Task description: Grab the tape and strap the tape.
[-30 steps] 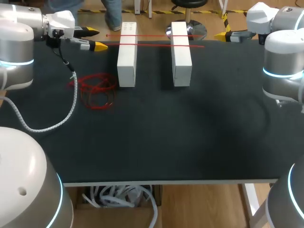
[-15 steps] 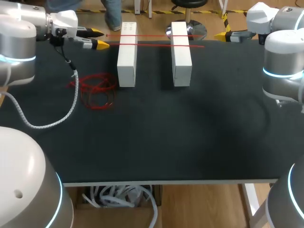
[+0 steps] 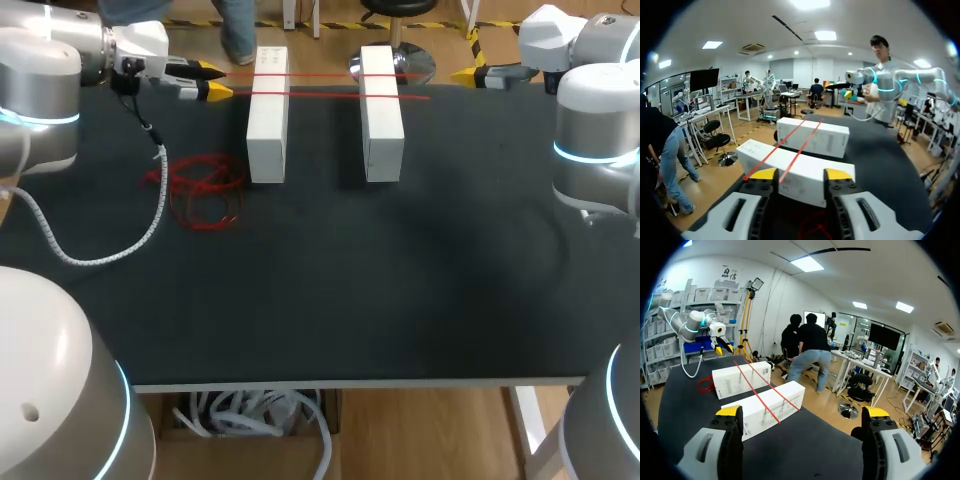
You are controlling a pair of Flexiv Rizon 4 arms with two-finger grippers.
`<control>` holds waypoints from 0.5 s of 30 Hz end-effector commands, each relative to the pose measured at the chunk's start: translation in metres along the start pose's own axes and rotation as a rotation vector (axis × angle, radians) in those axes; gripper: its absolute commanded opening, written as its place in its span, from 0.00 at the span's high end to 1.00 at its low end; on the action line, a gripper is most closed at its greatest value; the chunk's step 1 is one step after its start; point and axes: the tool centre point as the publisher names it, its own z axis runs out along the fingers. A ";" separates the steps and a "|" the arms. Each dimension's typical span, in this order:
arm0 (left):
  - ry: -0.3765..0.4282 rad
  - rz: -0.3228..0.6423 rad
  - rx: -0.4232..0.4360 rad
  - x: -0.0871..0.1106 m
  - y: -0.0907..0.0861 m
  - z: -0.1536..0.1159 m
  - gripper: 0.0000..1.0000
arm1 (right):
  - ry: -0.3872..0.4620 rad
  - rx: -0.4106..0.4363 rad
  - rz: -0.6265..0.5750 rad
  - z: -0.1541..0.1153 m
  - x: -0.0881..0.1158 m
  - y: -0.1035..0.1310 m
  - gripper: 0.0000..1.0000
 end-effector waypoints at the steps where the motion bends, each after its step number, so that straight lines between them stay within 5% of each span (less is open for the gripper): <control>1: 0.023 0.002 0.003 -0.007 0.002 0.004 0.58 | 0.001 0.002 0.000 0.000 -0.001 0.000 0.00; 15: 0.031 -0.003 -0.004 -0.014 0.006 0.010 0.56 | 0.001 0.002 0.000 0.000 -0.001 0.000 0.00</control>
